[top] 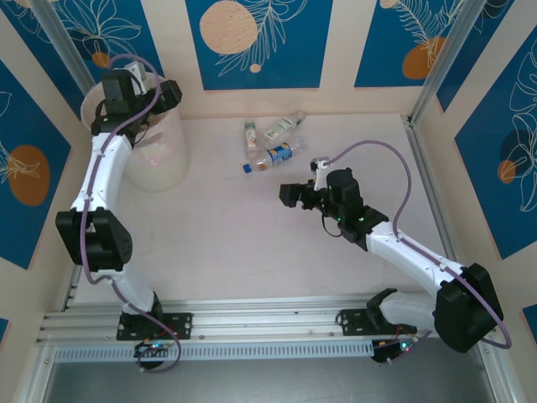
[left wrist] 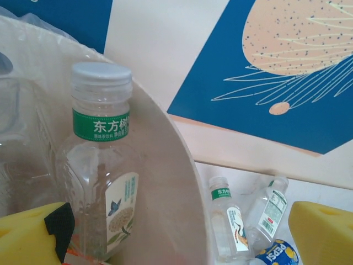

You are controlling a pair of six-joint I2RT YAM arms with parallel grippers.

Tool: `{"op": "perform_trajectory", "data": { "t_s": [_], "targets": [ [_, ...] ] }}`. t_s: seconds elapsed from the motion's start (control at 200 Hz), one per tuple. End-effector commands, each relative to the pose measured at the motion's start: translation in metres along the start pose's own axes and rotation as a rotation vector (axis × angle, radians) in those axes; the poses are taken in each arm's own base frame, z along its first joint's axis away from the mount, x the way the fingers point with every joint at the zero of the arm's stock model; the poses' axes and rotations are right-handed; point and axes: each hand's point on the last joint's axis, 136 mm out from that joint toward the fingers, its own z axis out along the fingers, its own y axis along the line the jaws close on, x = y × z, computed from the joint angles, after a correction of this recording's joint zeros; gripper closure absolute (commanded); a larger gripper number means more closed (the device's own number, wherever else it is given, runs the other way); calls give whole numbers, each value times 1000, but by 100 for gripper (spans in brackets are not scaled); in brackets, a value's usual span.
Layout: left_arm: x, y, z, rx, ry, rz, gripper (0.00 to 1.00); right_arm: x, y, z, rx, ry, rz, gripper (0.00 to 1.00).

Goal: Put the plastic bottles in the bin

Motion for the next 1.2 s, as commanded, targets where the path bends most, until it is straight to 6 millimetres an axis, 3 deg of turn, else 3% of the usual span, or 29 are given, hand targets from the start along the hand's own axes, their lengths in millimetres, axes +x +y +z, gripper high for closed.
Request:
{"op": "perform_trajectory", "data": {
  "t_s": [0.0, 0.195, 0.375, 0.595, 0.725, 0.885, 1.055, 1.195],
  "targets": [
    [-35, -9, -12, -17, -115, 66, 0, -13, -10, -2, 31, -26, 73, 0],
    [-52, -9, 33, -6, -89, 91, 0, -10, -15, -1, 46, 3, 106, 0],
    [-63, -12, 63, 23, -80, 107, 0, -4, -21, -3, 71, 20, 125, 1],
    [-30, 3, 98, 18, 32, 49, 0, -9, -28, -3, 102, 13, 116, 0],
    [-33, -6, 93, 64, 38, 60, 0, -14, -40, 9, 139, 50, 126, 0],
    [-44, -24, 66, 109, 46, 65, 0, -17, -62, 31, 210, 103, 200, 0],
    [-53, -70, 22, 231, 56, 99, 0, -22, -67, 40, 217, 95, 236, 0],
    [-33, -119, 8, 311, 95, 182, 0, -16, -77, 35, 253, 96, 275, 0]
  ]
}}
